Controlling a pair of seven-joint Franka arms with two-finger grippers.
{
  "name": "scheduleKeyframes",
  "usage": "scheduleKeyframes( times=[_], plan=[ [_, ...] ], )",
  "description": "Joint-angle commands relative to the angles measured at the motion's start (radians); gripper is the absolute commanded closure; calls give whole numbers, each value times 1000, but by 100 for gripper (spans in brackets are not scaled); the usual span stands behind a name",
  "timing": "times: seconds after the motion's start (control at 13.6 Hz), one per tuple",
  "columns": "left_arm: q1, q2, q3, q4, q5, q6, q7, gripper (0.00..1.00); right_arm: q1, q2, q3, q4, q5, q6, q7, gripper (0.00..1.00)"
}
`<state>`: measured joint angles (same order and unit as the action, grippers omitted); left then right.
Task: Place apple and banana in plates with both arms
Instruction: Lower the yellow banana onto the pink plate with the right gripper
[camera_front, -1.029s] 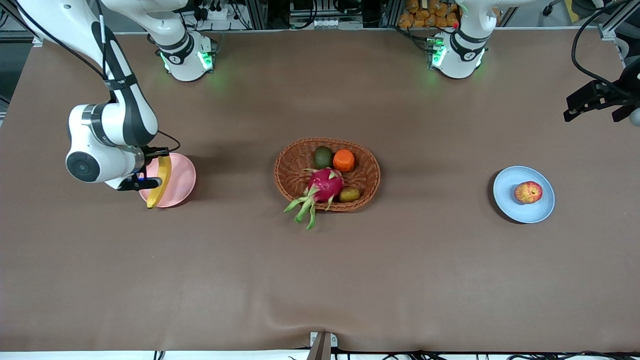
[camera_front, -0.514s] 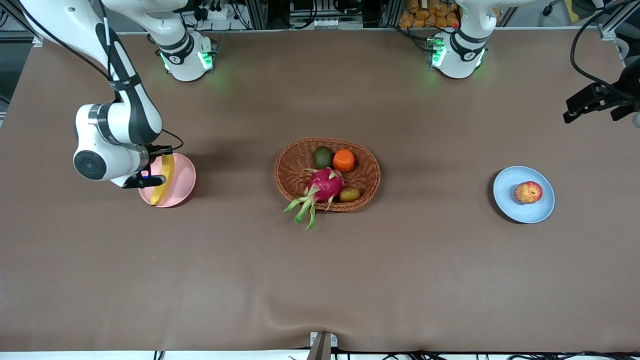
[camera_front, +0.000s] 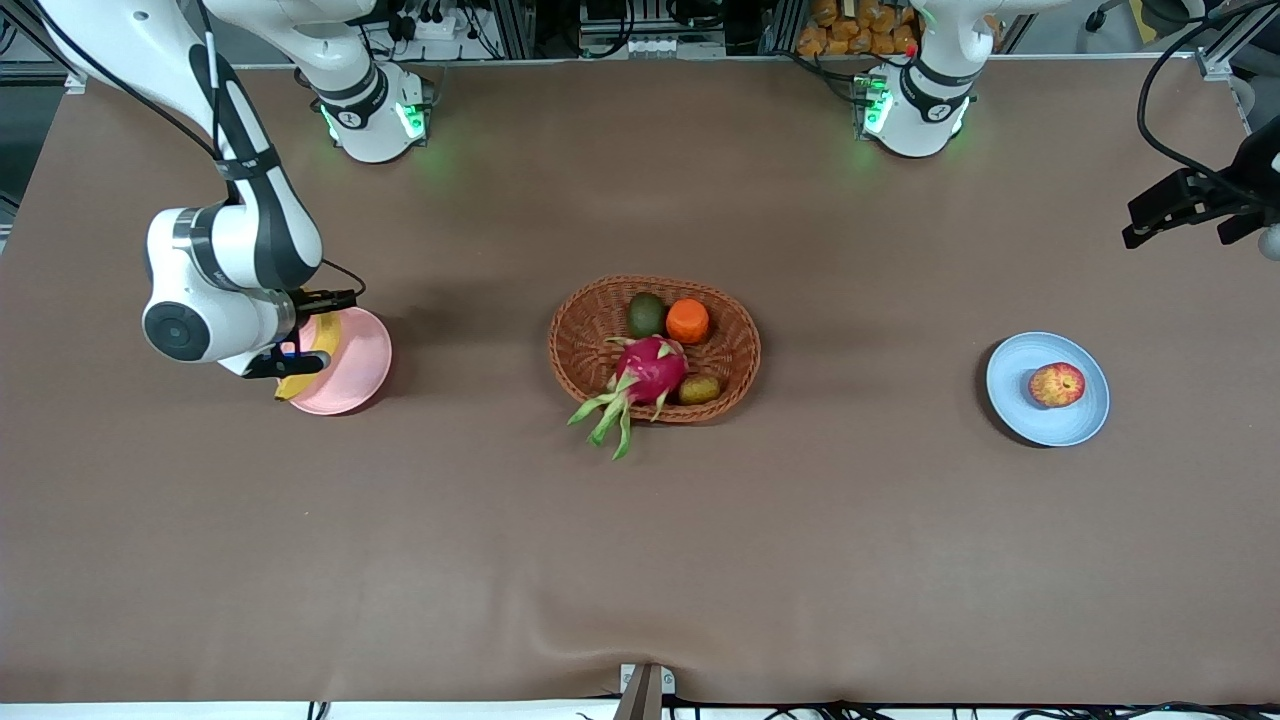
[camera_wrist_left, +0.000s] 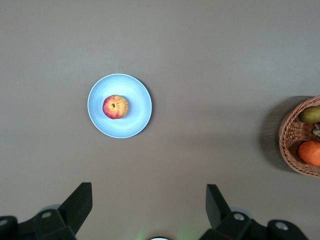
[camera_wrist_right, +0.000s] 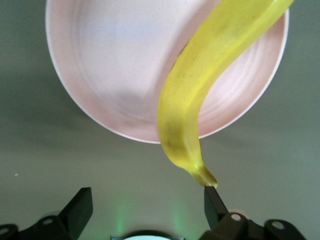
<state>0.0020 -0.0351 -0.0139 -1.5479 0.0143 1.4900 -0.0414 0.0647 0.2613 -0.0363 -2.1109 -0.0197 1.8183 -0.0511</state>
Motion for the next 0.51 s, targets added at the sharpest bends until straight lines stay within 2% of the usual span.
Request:
scheduleKeyframes(
  times=[0.0, 0.22, 0.44],
  plan=[
    [4, 1, -3, 3, -14, 6, 12, 0, 43, -30, -2, 145, -5, -166, 3, 0],
    [0, 14, -3, 2, -14, 4, 12, 0, 78, -28, -5, 404, -12, -374, 2, 0],
    [4, 23, -3, 5, -20, 4, 14, 0, 75, -31, -4, 596, -9, -474, -12, 0]
  ],
)
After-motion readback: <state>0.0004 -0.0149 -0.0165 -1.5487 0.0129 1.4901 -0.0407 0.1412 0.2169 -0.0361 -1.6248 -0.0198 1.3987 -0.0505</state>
